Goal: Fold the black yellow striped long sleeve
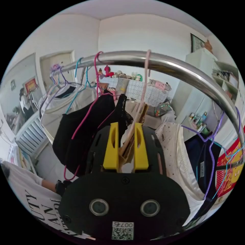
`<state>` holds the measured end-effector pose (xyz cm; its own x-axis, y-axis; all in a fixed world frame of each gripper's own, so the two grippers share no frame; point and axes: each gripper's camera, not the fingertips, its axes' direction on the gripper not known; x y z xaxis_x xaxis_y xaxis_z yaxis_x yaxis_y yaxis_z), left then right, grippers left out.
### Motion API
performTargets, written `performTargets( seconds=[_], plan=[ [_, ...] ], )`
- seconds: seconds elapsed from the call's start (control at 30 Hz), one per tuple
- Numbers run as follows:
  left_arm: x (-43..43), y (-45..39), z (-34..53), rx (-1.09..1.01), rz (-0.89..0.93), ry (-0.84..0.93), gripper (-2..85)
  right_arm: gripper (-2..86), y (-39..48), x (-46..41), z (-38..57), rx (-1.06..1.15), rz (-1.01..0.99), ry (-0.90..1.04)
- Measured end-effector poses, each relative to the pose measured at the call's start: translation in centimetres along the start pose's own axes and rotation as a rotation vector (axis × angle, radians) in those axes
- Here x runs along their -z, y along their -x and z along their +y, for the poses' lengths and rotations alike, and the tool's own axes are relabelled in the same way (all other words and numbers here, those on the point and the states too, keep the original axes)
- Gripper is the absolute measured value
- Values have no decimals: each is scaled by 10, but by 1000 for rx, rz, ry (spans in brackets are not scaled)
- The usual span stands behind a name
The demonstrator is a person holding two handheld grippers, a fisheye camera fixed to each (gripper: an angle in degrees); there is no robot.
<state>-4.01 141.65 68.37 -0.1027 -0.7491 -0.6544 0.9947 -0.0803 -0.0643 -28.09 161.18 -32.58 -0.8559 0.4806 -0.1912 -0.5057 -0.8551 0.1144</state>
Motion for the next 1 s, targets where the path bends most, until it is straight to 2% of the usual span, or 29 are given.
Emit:
performTargets(
  seconds=[0.07,0.17,0.23,0.37,0.67,0.83,1.0],
  plan=[
    [4,3,6,22,-13,-1,-10,9,7,-4,-7,8,54,14],
    [13,9,15,55,-37,-5,-10,1,2,10,-9,-7,49,-87],
    [20,12,21,75,-57,-7,-10,0,0,20,-16,-23,45,-87],
    [27,16,26,96,-75,-3,-10,-2,22,27,-30,69,136,-74],
    [45,2,23,94,-77,-41,-10,-2,45,67,-14,48,116,-198],
    [57,-20,15,41,-79,-79,-9,-2,57,88,46,47,140,-248],
    [63,-50,-10,-59,5,-141,1,-2,78,123,174,-21,176,-317]
  ],
)
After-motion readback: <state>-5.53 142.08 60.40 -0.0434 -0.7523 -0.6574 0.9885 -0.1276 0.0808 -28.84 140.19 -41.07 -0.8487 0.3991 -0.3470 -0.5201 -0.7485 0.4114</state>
